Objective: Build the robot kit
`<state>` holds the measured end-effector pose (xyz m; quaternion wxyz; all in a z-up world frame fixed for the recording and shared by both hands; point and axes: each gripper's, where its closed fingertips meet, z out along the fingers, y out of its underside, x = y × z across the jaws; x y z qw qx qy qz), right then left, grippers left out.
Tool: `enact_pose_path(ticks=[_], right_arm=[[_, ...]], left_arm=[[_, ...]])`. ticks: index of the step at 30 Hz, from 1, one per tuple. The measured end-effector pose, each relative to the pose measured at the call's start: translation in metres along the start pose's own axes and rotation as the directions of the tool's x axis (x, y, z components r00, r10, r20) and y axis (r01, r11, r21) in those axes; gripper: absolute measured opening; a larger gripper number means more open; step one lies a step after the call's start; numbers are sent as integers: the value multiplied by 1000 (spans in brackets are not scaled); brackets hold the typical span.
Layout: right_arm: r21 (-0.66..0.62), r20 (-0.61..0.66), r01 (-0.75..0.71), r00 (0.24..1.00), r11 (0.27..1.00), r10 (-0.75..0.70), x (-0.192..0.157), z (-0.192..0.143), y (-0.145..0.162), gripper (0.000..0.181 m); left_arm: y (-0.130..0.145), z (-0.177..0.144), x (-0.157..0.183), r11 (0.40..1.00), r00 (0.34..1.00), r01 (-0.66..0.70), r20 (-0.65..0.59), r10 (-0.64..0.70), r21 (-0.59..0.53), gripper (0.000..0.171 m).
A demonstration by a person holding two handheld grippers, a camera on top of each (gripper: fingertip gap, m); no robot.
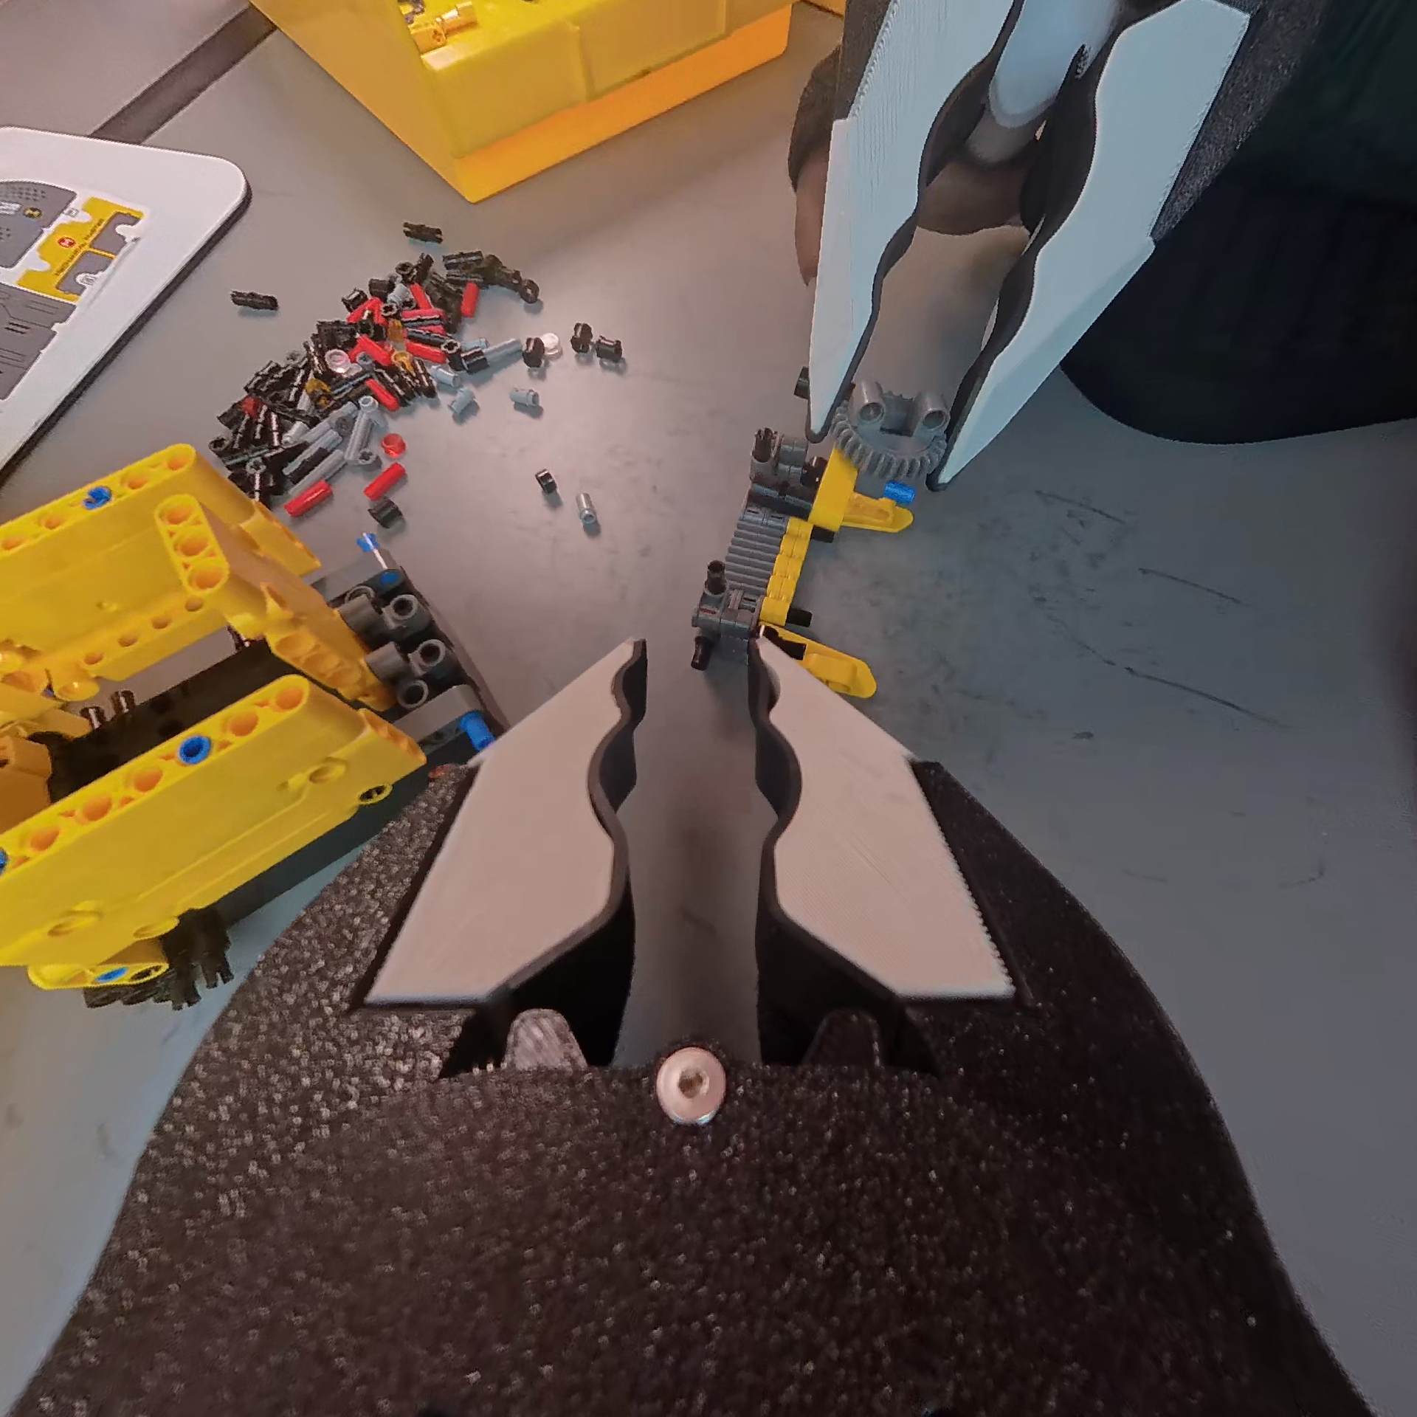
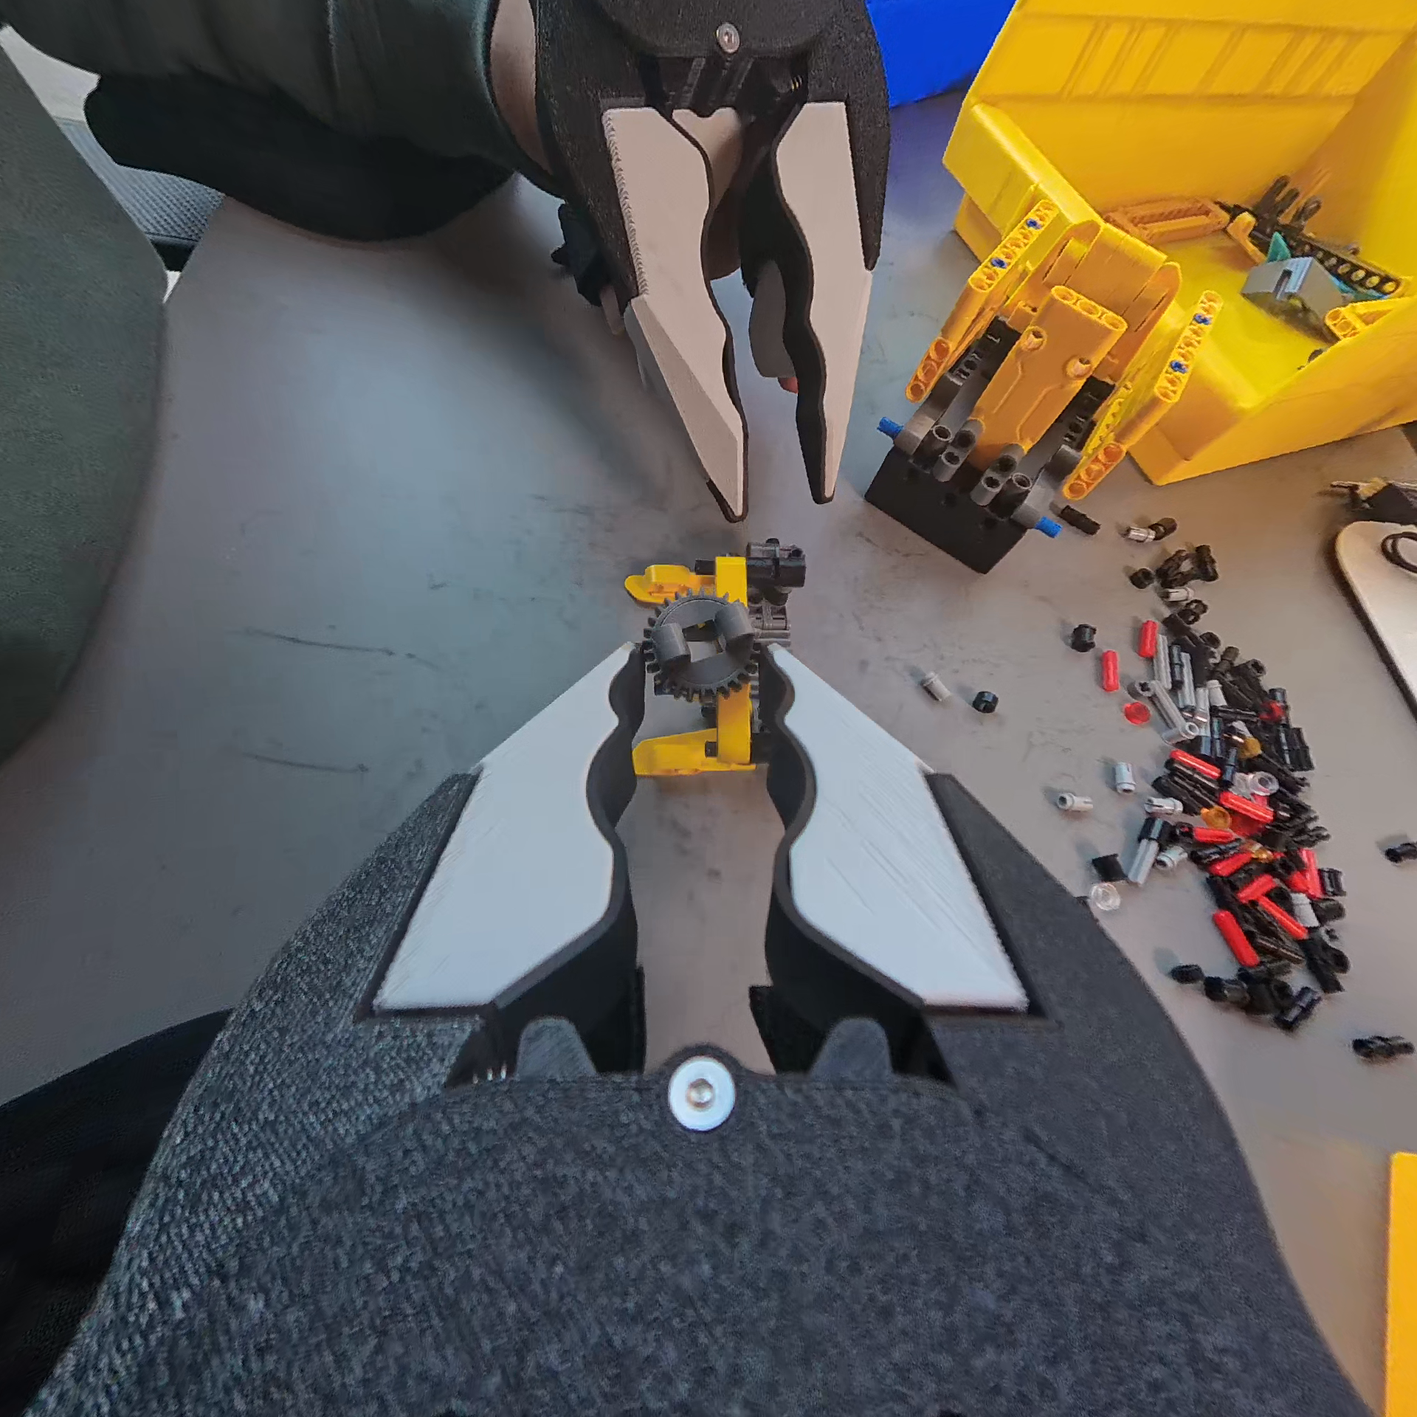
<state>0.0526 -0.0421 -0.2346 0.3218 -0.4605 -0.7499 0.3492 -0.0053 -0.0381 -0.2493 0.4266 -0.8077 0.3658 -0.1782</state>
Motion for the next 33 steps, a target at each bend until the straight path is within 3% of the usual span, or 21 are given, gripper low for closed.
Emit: enact_pose_path(ticks=[8,33], right_arm=[[-69,59,5,998,998,-1,-9,-5,12,29],[-47,113,22,993,999,-16,-26,4,7,29]], left_arm=[[5,2,4,999,999,-38,-3,38,-33,25],[-4,11,8,999,999,-43,-2,43,-12,24]])
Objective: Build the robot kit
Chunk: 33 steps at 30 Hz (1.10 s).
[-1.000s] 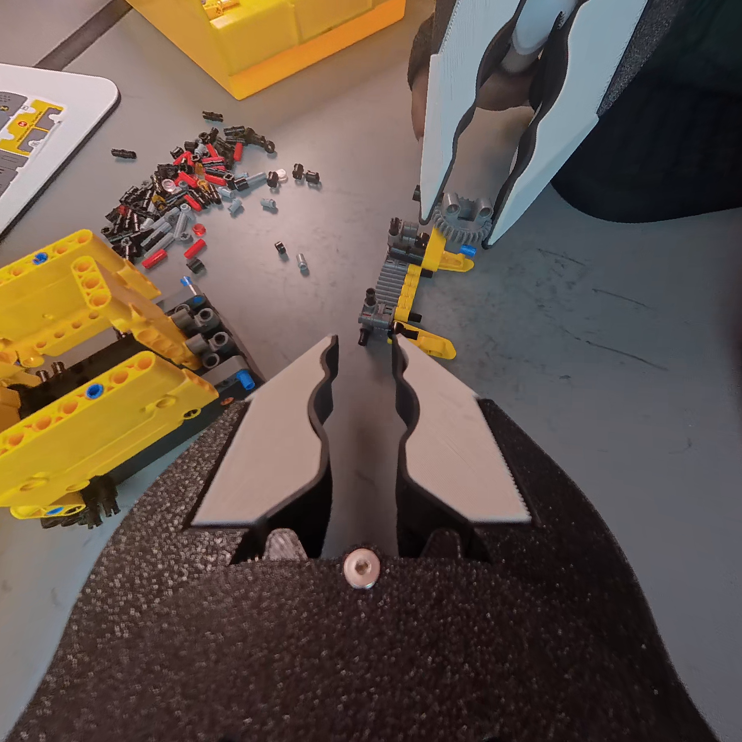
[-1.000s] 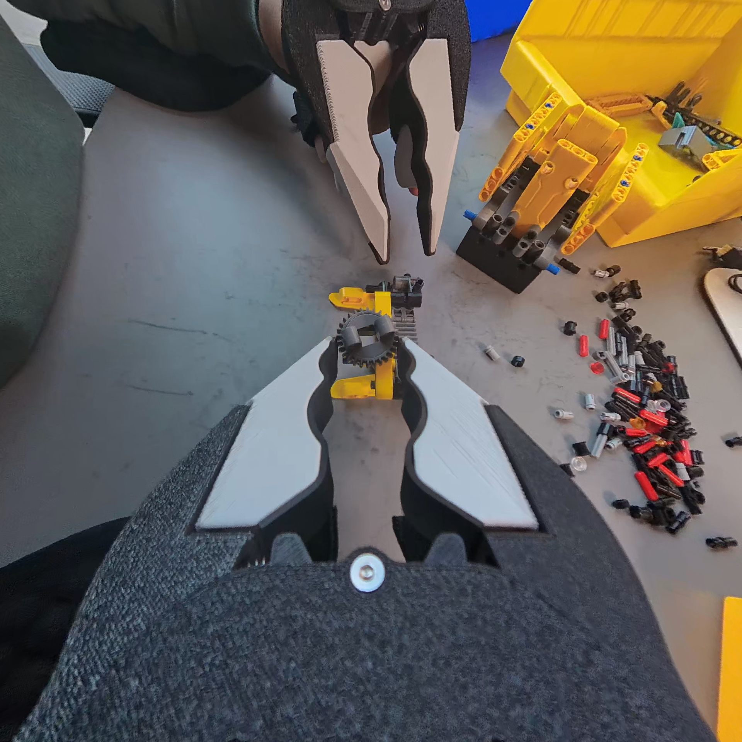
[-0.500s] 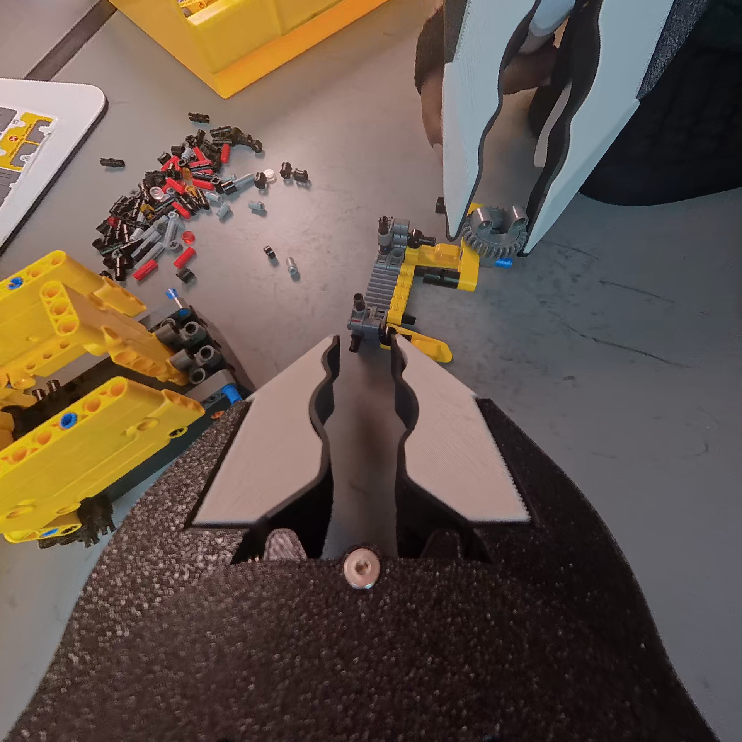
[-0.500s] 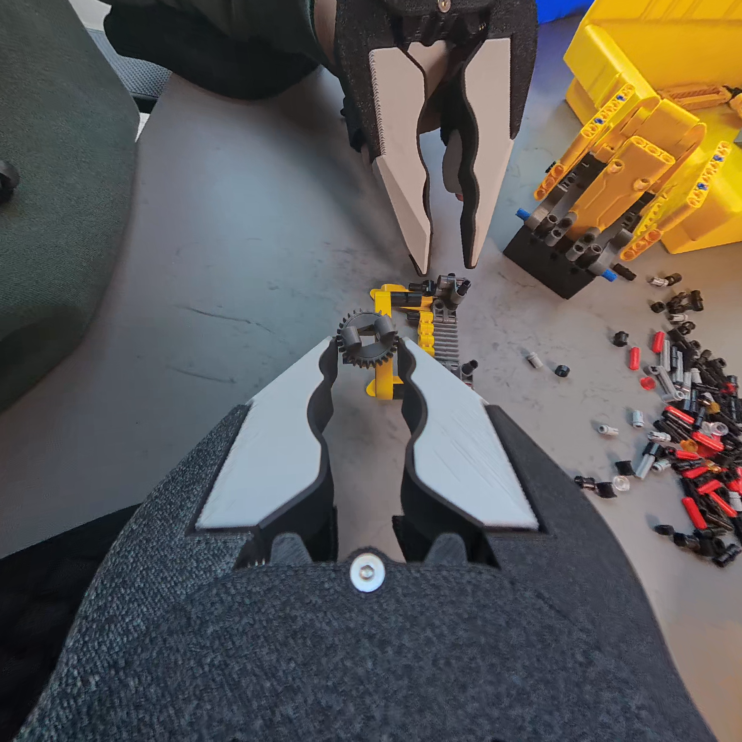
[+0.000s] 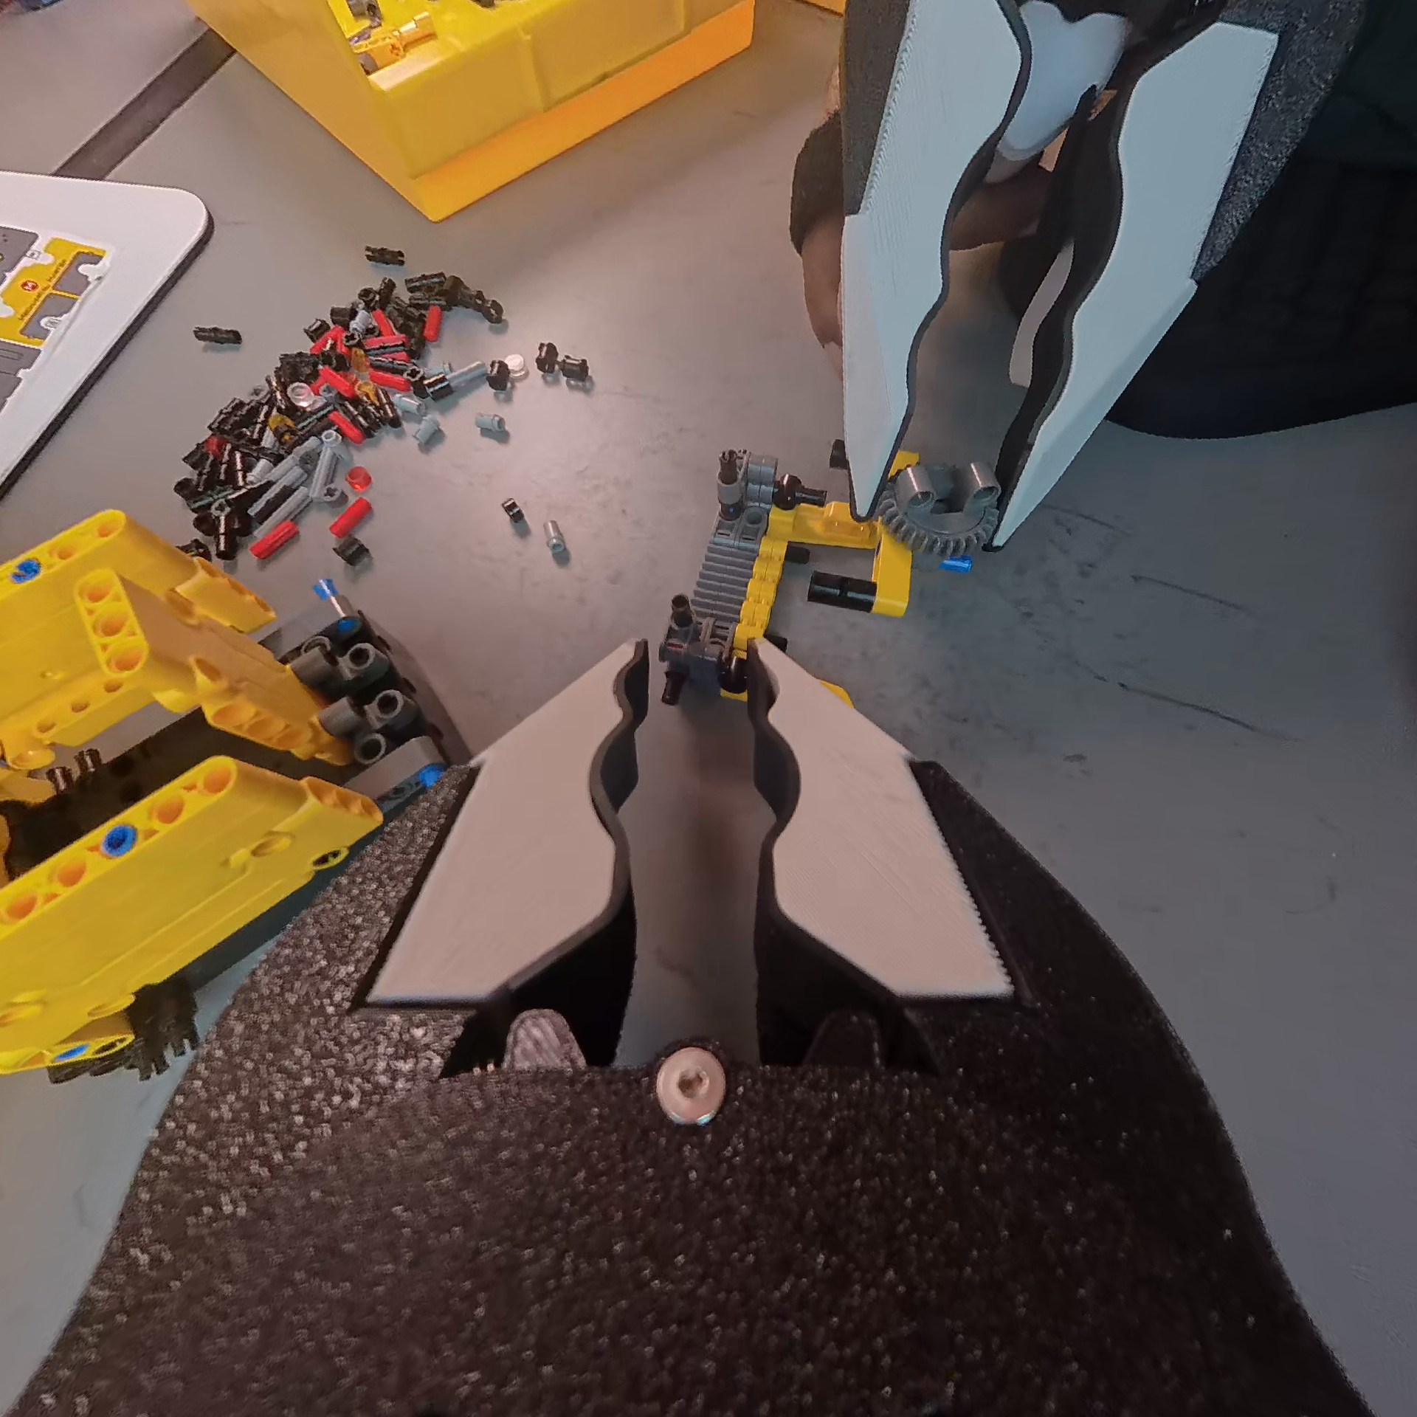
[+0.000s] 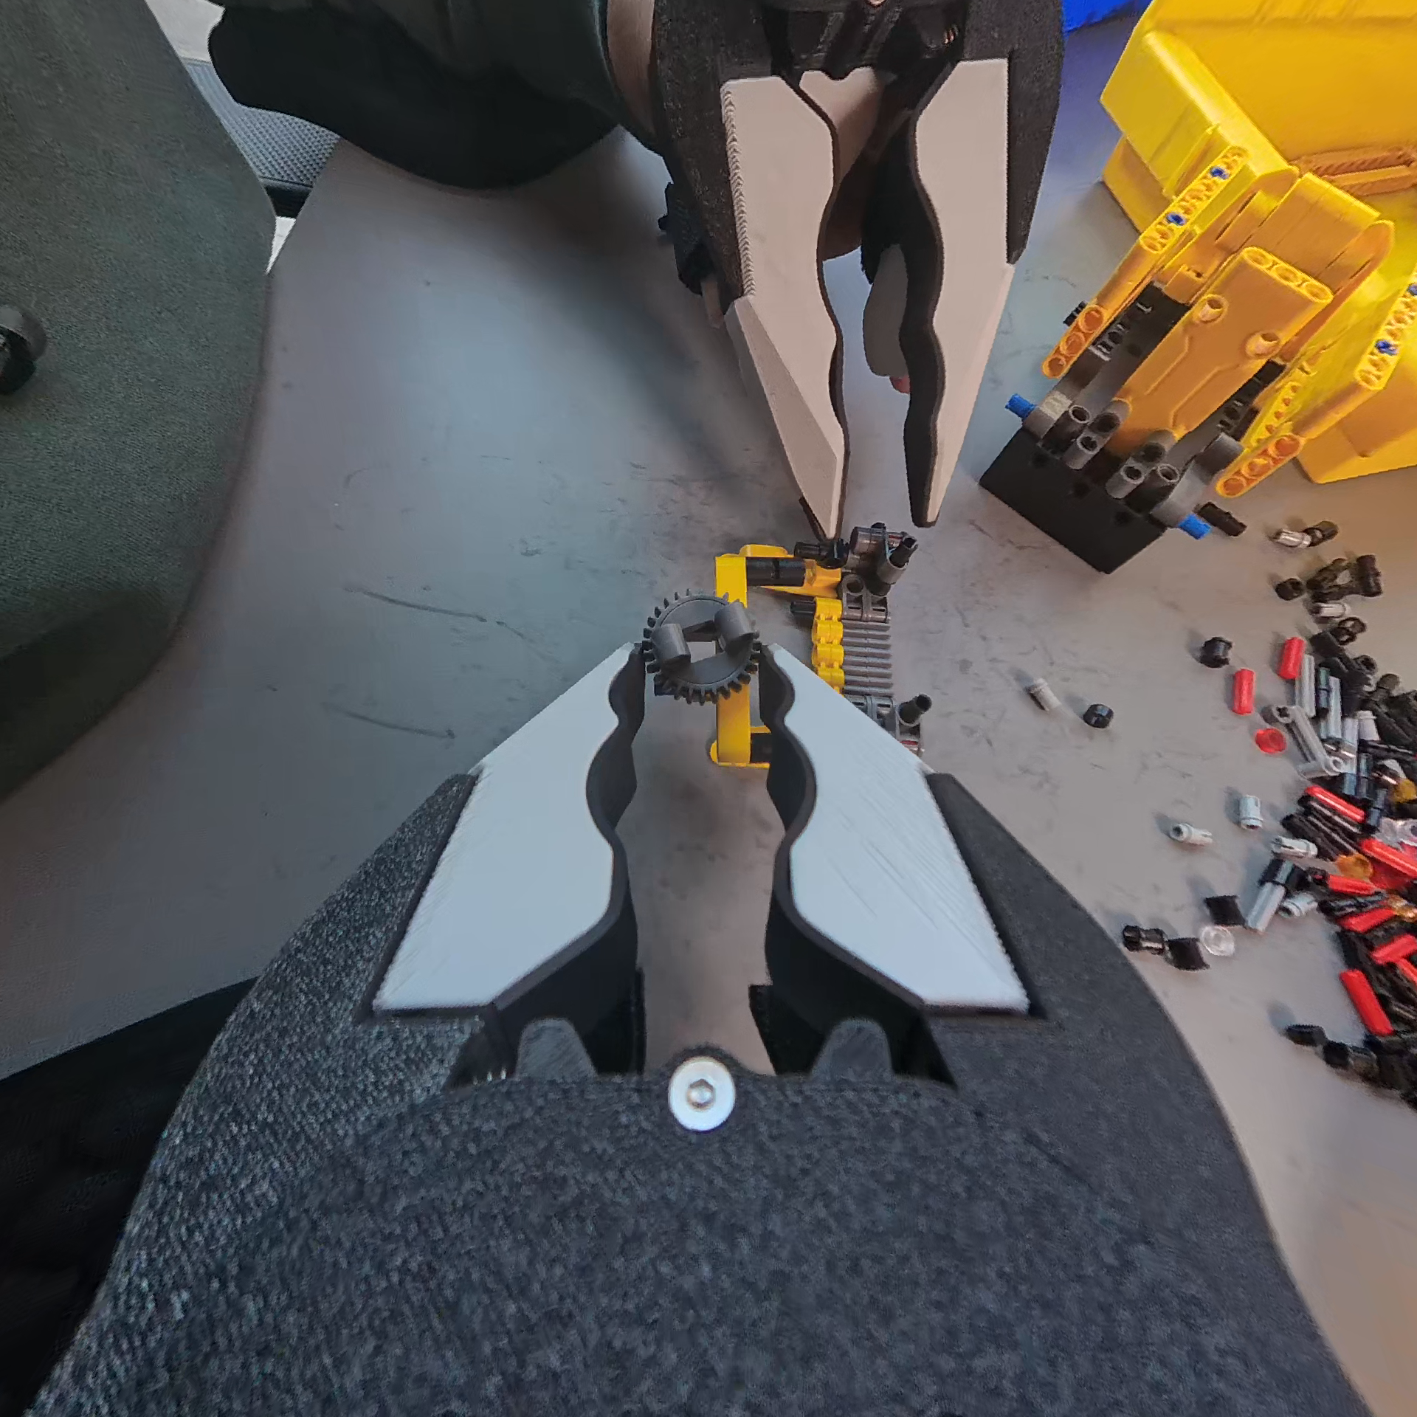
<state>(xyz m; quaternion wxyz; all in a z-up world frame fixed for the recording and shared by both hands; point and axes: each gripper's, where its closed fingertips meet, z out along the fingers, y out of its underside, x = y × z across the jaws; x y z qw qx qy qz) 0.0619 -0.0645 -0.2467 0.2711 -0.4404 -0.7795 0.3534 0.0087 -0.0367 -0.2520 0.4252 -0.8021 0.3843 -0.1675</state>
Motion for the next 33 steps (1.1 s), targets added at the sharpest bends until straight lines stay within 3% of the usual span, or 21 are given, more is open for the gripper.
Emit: enact_pose_path(ticks=[11,33], right_arm=[[27,-32,-17,999,999,17,8,0,-1,29],[16,-19,-39,999,999,39,9,2,5,29]], left_arm=[[5,5,-2,999,1000,9,15,-8,-39,16],[7,1,-6,999,999,6,50,-4,-42,16]])
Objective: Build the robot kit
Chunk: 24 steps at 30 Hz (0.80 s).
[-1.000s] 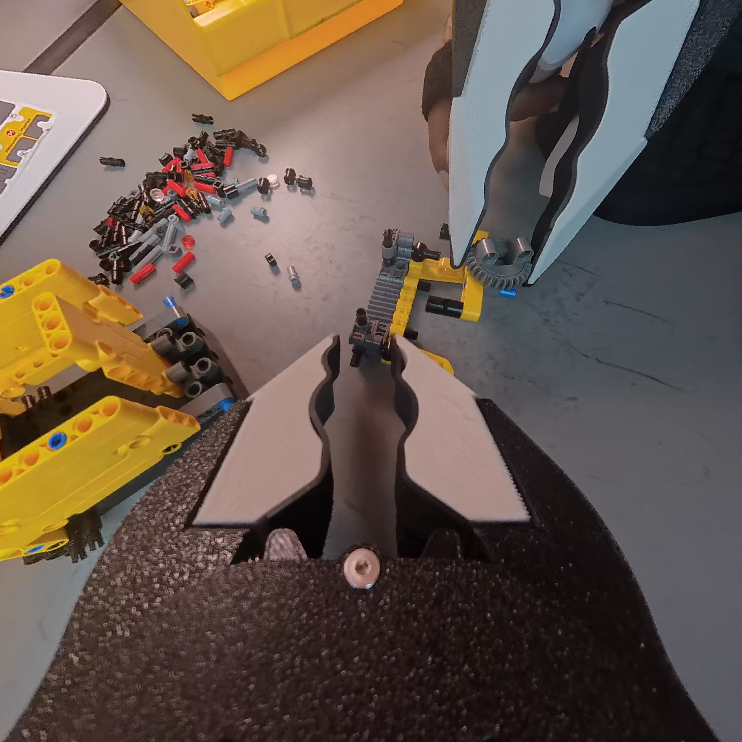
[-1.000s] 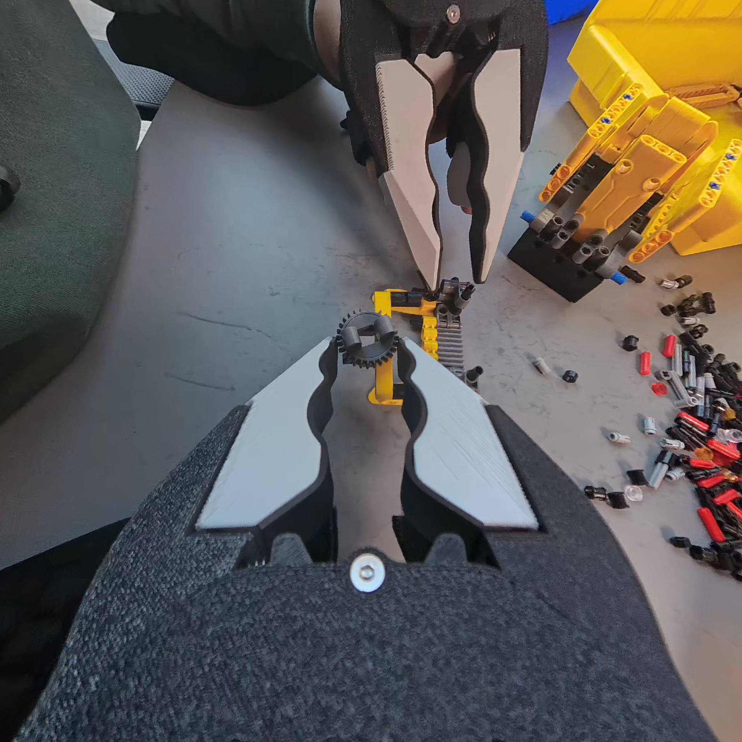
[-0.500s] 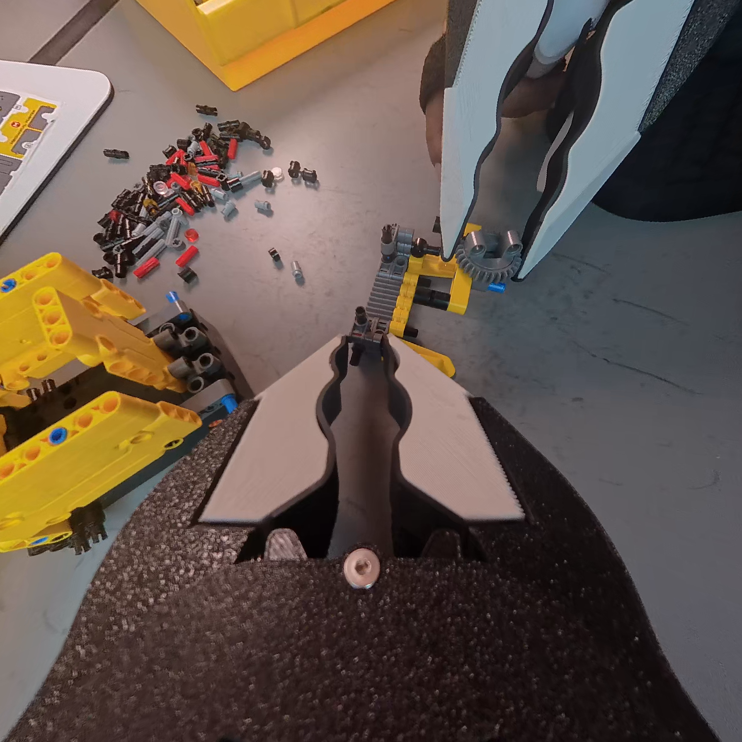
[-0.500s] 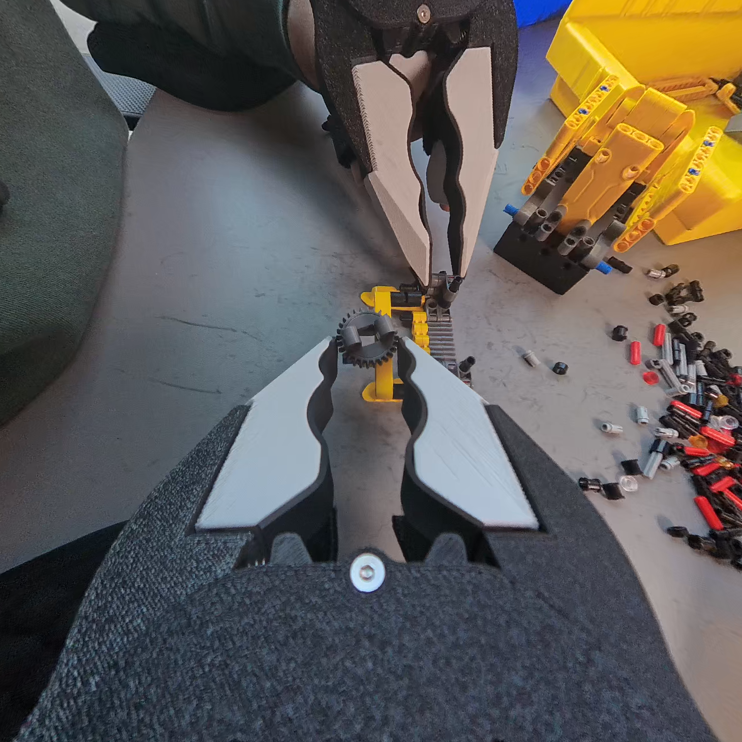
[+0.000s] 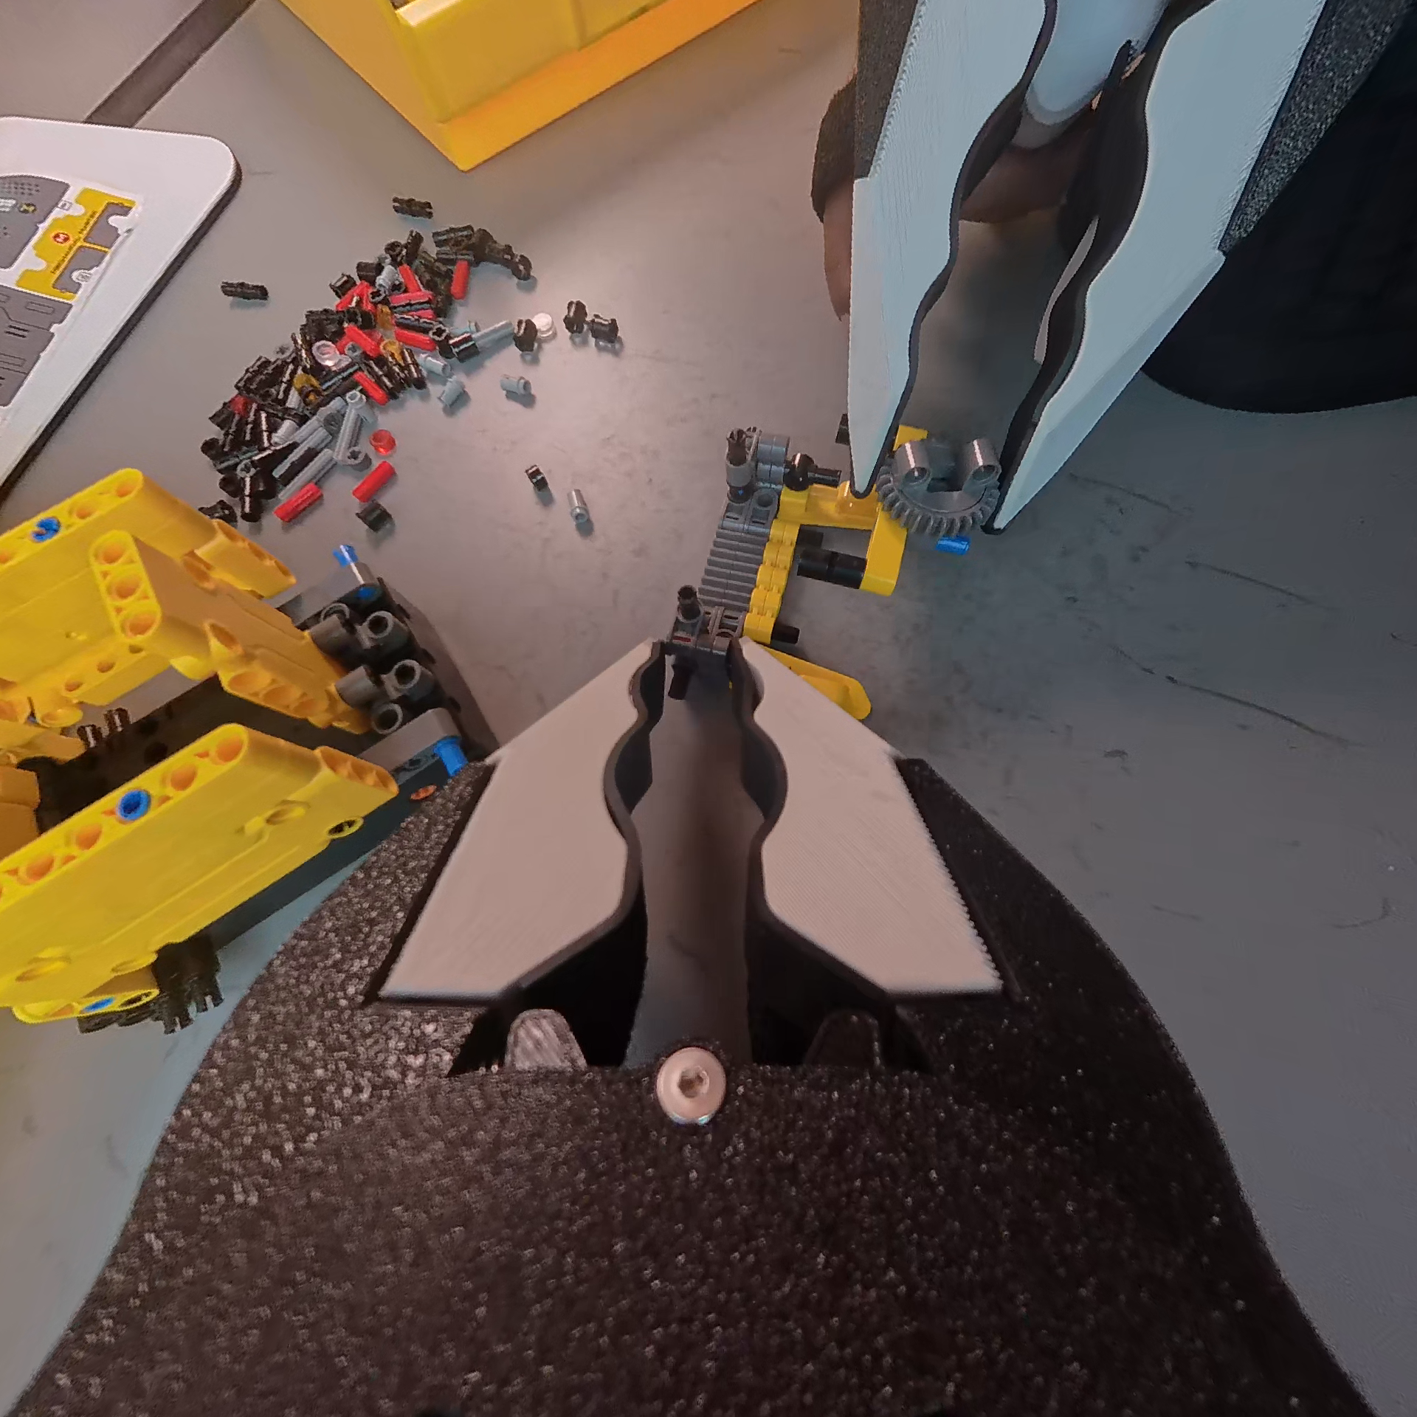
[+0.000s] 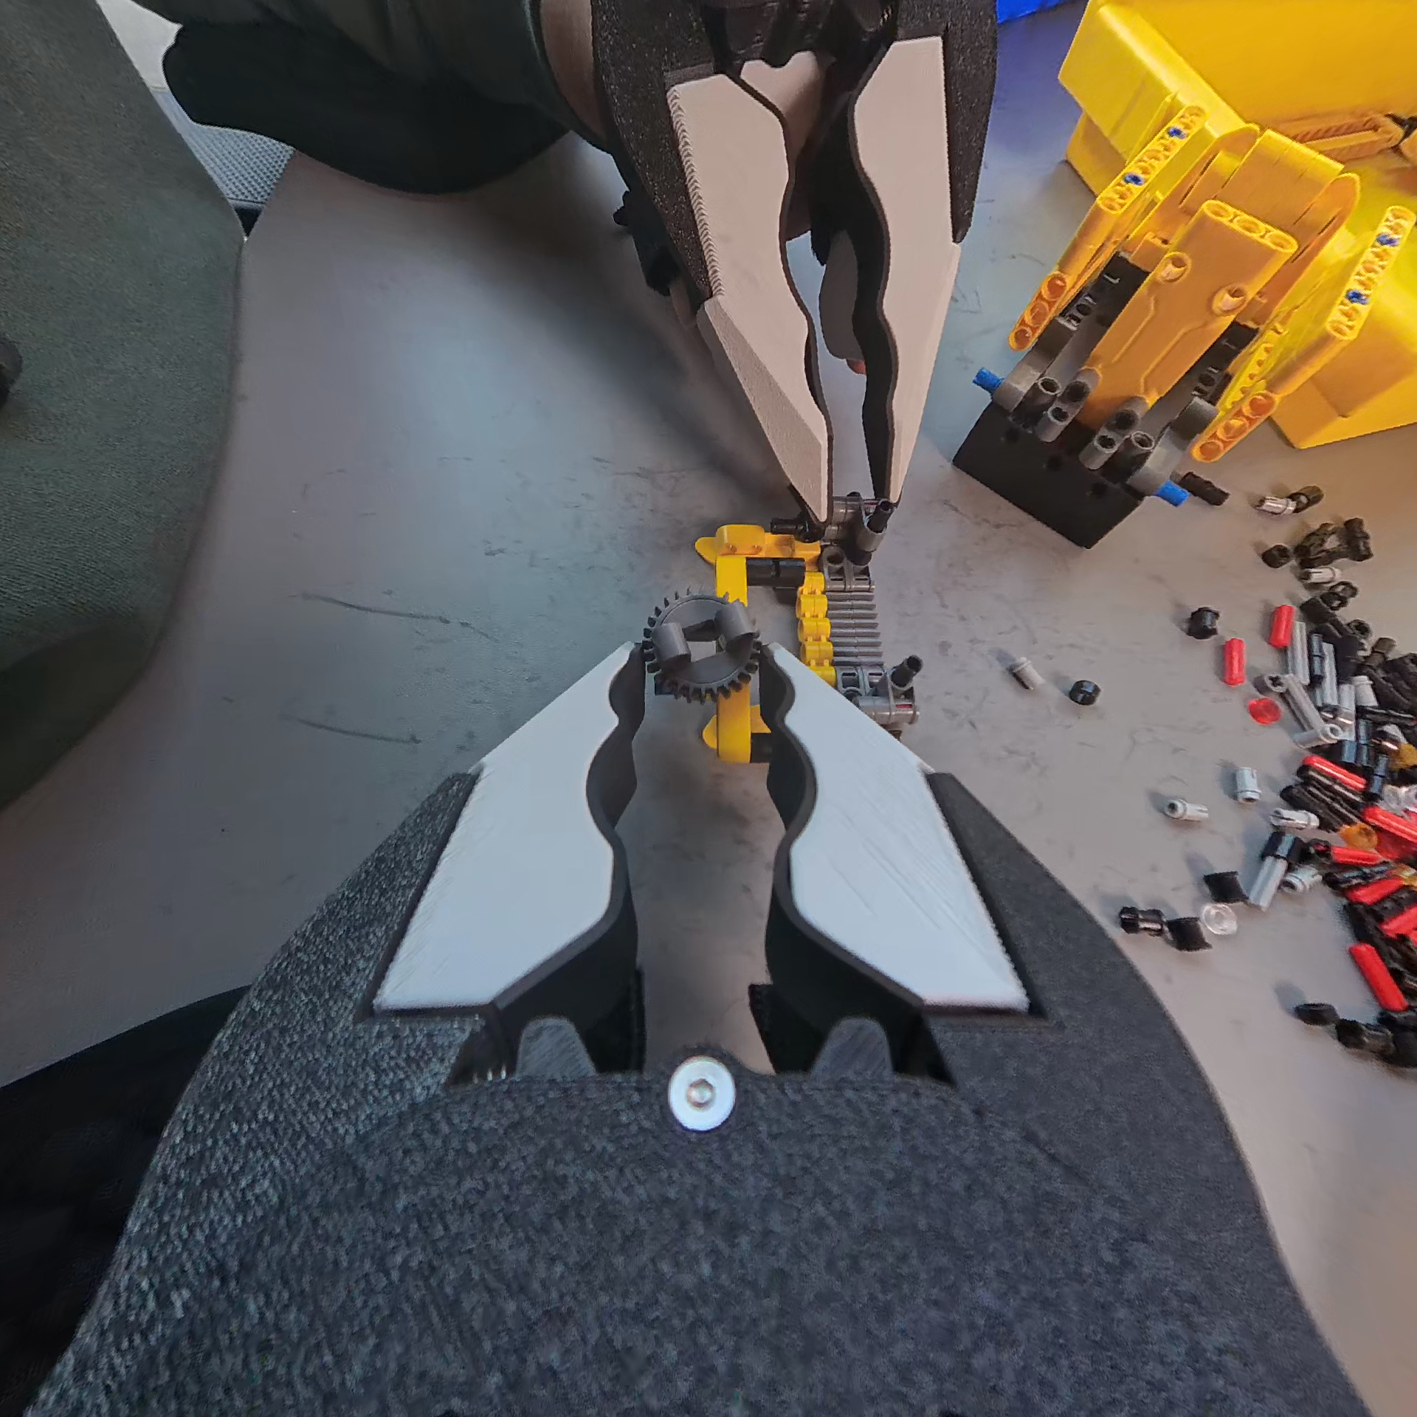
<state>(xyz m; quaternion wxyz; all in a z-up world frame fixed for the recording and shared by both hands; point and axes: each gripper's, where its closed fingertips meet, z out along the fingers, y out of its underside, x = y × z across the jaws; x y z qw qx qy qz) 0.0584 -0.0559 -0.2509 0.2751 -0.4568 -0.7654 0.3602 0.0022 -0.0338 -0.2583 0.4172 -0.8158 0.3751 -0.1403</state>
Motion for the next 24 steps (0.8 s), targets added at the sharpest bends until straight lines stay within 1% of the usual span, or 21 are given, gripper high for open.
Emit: enact_pose_path(ticks=[3,6,8,10,13,15,16,19,24], right_arm=[[5,6,3,1000,1000,-3,-1,-1,-1,29],[31,14,6,1000,999,-6,-3,-5,-7,29],[51,8,2,1000,999,-3,-2,-8,-11,29],[57,-3,2,1000,998,-2,0,-11,-13,29],[50,-12,5,1000,999,-4,2,-12,-12,29],[48,-14,9,1000,999,-8,2,-12,-12,29],[48,-14,10,1000,999,-9,1,-11,-12,29],[46,-19,14,1000,999,-13,2,-12,-12,29],[47,-25,19,1000,999,-18,2,-13,-14,29]], left_arm=[[-1,-1,-2,999,999,-35,28,34,9,16],[-4,-4,-8,990,985,-138,104,136,19,16],[-9,-7,-12,975,962,-223,170,215,25,16],[-12,-11,-17,943,912,-333,255,320,6,16],[-17,-16,-23,862,791,-504,369,488,-58,16],[-19,-18,-23,807,715,-582,411,565,-98,16],[-19,-18,-22,791,693,-602,421,585,-109,16],[-21,-19,-20,765,655,-632,439,615,-128,16],[-23,-20,-20,742,622,-654,454,638,-149,15]])
